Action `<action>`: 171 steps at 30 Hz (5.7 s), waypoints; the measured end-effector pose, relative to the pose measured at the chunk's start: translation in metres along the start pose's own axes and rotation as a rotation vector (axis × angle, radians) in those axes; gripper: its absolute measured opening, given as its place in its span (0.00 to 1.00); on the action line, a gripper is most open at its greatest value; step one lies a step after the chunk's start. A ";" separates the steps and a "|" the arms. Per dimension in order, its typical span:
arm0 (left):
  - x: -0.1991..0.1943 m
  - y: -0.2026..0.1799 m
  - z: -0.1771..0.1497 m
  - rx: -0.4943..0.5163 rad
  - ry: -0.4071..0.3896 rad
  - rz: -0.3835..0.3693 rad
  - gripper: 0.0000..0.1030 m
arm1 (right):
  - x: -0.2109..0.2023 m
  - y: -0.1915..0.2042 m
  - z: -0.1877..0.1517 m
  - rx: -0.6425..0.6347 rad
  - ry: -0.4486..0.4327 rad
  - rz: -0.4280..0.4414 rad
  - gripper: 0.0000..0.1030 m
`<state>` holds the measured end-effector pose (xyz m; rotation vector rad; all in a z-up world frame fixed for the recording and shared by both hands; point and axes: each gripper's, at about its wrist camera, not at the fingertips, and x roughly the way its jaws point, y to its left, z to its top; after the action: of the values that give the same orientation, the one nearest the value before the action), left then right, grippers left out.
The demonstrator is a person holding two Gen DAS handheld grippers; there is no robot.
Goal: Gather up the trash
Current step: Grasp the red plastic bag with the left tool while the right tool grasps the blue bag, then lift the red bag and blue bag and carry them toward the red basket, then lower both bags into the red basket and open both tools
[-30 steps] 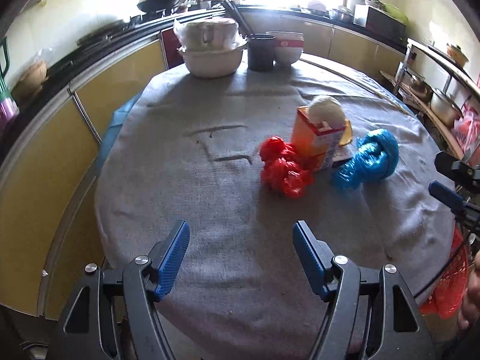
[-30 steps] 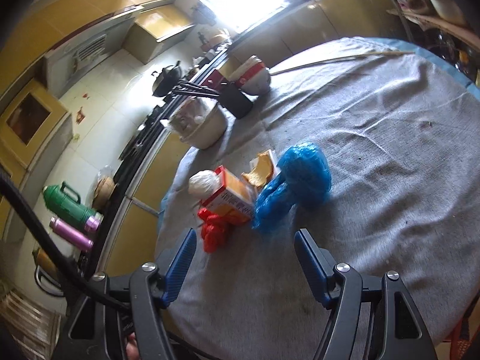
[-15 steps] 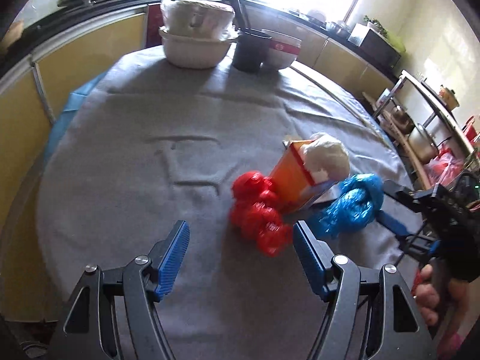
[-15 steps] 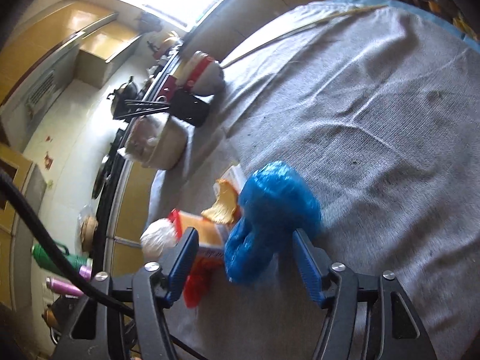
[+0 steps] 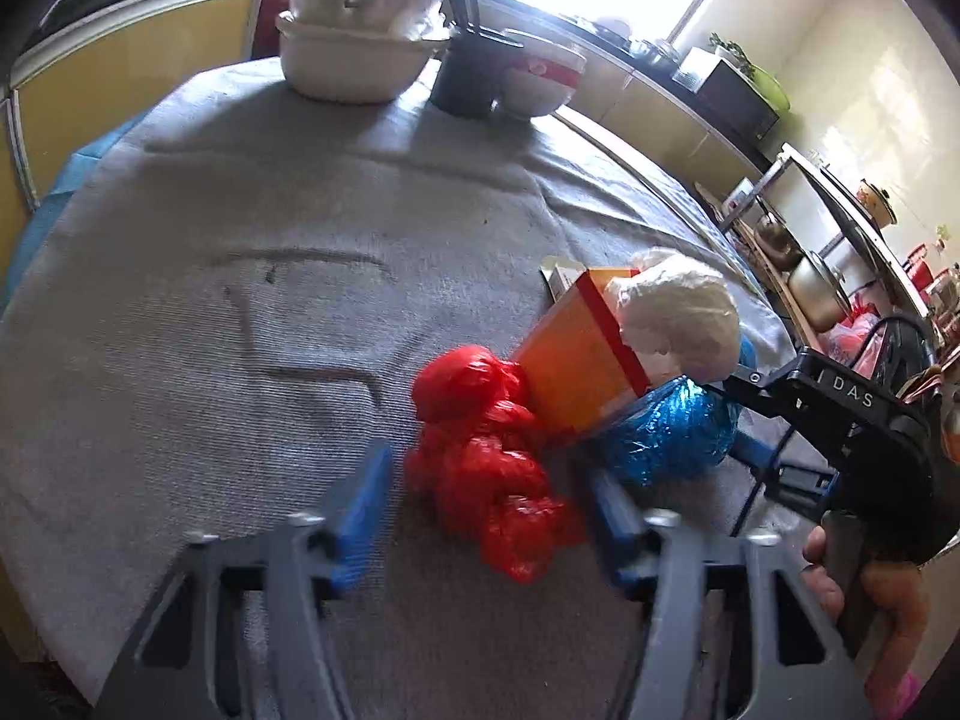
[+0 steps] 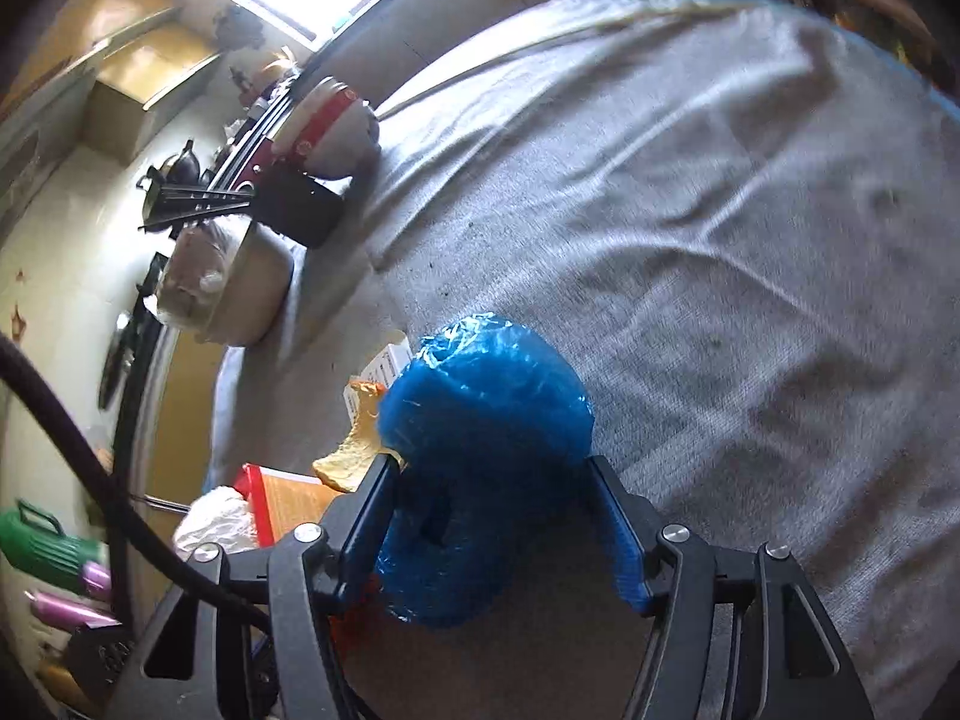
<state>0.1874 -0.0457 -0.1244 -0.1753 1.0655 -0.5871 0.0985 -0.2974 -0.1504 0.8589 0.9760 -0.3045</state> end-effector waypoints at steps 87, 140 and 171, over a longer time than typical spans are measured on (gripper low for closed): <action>-0.106 -0.187 -0.124 0.503 -0.188 0.272 0.39 | -0.186 -0.112 -0.100 -0.106 -0.189 0.226 0.53; -0.040 -0.262 -0.161 0.705 -0.010 0.112 0.39 | -0.223 -0.237 -0.110 0.117 -0.241 0.154 0.53; 0.008 -0.415 -0.215 0.963 0.116 -0.166 0.44 | -0.299 -0.352 -0.117 0.273 -0.432 -0.076 0.56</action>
<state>-0.1479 -0.3659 -0.0649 0.6232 0.7816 -1.2073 -0.3415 -0.4771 -0.1116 0.9535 0.5704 -0.6706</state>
